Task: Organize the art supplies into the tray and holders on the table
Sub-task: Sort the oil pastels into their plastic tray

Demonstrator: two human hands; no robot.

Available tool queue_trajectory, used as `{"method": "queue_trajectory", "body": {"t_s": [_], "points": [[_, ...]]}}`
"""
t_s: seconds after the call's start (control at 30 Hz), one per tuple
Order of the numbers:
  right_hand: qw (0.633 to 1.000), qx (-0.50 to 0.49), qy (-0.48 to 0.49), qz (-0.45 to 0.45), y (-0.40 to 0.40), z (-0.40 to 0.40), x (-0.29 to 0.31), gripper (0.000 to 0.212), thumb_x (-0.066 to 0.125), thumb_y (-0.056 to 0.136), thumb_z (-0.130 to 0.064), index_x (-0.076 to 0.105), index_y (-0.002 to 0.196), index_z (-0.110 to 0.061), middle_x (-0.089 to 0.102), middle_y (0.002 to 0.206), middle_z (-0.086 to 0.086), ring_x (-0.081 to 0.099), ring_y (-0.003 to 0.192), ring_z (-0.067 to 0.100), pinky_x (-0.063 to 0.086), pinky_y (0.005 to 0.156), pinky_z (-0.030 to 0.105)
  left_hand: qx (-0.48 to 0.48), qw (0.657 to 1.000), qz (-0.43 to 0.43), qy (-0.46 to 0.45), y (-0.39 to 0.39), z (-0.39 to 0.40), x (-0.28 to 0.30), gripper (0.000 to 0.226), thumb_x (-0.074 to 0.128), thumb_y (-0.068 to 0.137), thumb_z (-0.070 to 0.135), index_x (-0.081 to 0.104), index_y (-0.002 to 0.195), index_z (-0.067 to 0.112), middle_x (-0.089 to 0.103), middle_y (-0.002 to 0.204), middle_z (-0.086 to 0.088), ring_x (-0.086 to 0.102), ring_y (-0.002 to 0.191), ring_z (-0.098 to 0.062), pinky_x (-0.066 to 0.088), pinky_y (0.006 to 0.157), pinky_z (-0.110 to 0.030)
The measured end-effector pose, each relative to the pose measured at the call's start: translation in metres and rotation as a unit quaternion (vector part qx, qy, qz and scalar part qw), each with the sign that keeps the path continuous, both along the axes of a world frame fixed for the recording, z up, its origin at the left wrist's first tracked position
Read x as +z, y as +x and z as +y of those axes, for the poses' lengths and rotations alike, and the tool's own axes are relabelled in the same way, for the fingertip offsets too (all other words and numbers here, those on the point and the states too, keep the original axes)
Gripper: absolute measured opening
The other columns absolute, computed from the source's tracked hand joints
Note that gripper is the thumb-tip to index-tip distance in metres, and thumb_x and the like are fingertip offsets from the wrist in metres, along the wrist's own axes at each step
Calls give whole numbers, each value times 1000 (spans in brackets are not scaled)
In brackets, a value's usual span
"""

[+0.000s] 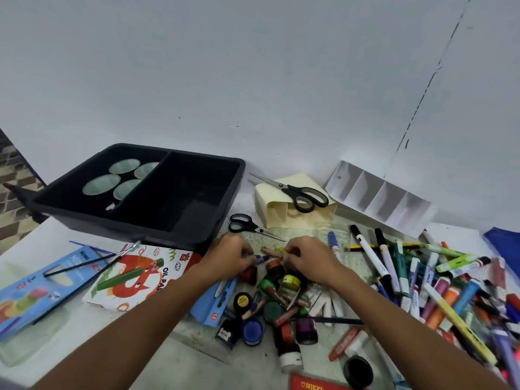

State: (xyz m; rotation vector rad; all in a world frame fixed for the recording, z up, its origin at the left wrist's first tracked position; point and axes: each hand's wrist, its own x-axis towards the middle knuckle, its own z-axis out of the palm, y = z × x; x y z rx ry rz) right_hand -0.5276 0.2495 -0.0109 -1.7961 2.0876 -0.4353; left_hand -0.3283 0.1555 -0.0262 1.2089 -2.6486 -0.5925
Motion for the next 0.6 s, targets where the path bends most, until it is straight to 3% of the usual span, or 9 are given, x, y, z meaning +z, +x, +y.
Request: {"method": "queue_trajectory", "body": {"t_s": [0.2,0.27,0.4,0.6], "points": [[989,-29,-58,-136,-8,1,5,10,67,90,-19,71,86,-11,68,81,5,61,78,21,49,72,36,6,997,-35,68,-13,-10,1,14,83,76,31,73,77,21,66,71,10,61,67,-4,45,55,-20],[983,-31,-70,-170,-10,2,6,11,68,89,-17,69,84,-8,66,77,9,58,72,20,46,67,32,20,997,-29,73,-15,-11,0,22,85,73,27,64,69,25,63,69,11,60,67,-6,43,54,-21],[966,-48,-89,-239,-11,4,8,10,69,89,-13,69,82,-6,62,68,7,53,62,15,44,62,29,23,995,4,101,-13,-10,2,31,86,71,20,56,76,27,63,74,6,60,69,-12,46,56,-26],[935,-74,-141,-316,-17,11,13,9,70,87,-11,68,80,-6,58,63,-6,49,54,-2,40,55,11,-29,994,102,-19,-26,6,27,23,83,74,22,70,93,21,58,73,18,52,63,3,39,61,-16]]}}
